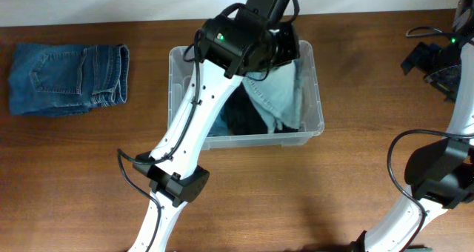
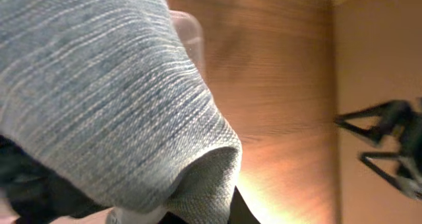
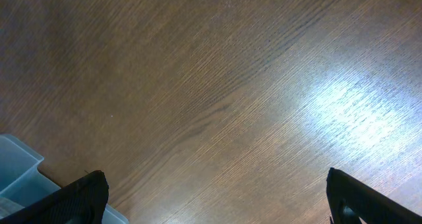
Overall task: Pack container
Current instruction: 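Lower the light-blue jeans into the container and release, then press and smooth the light-blue jeans flat with the left gripper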
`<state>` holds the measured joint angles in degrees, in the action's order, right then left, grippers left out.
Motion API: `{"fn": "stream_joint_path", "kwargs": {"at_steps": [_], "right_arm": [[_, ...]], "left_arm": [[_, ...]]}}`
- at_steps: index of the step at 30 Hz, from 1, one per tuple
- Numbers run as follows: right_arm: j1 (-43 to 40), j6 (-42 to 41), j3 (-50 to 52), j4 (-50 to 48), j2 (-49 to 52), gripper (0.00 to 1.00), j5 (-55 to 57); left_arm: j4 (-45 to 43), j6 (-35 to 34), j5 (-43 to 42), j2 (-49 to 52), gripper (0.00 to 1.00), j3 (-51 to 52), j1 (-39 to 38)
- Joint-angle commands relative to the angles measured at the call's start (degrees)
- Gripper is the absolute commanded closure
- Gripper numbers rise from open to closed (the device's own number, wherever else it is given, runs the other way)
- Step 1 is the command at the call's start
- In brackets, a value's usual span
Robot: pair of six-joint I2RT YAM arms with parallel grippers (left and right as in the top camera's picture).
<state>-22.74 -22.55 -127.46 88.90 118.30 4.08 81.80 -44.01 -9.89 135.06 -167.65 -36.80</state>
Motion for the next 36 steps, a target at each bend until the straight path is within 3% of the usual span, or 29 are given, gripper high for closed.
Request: {"fn": "stream_joint_path", "kwargs": {"at_steps": [1,14,17,19,22,24,26,28,32,36], "right_arm": [[-0.2,-0.7,0.2,0.1,0.2,0.02,0.7],[-0.2,-0.7,0.2,0.1,0.2,0.02,0.7],[-0.2,-0.7,0.2,0.1,0.2,0.02,0.7],[-0.2,-0.7,0.2,0.1,0.2,0.02,0.7],[-0.2,-0.7,0.2,0.1,0.2,0.02,0.7],[-0.2,-0.7,0.2,0.1,0.2,0.02,0.7],[-0.2,-0.7,0.2,0.1,0.2,0.02,0.7],[-0.2,-0.7,0.2,0.1,0.2,0.02,0.7],[-0.2,-0.7,0.2,0.1,0.2,0.02,0.7],[-0.2,-0.7,0.2,0.1,0.2,0.02,0.7]], "left_arm": [[1.3,0.0,5.4,-0.9,0.99,1.4,-0.2],[-2.5,2.3,5.5,-0.9,0.92,23.8,7.5],[-2.3,4.0,6.4,-0.9,0.72,26.6,9.7],[-2.0,4.5,7.5,-0.9,0.45,27.6,10.9],[-1.1,4.7,11.1,-0.9,0.13,27.8,12.2],[-0.1,4.9,13.5,-0.9,0.13,27.8,12.7],[1.0,4.9,15.0,-0.9,0.01,27.8,12.9],[1.4,4.9,16.8,-0.9,0.01,27.8,13.0],[-0.8,10.3,34.1,-0.9,0.01,27.2,13.0],[0.1,14.7,43.2,-0.9,0.01,21.2,13.0]]}}
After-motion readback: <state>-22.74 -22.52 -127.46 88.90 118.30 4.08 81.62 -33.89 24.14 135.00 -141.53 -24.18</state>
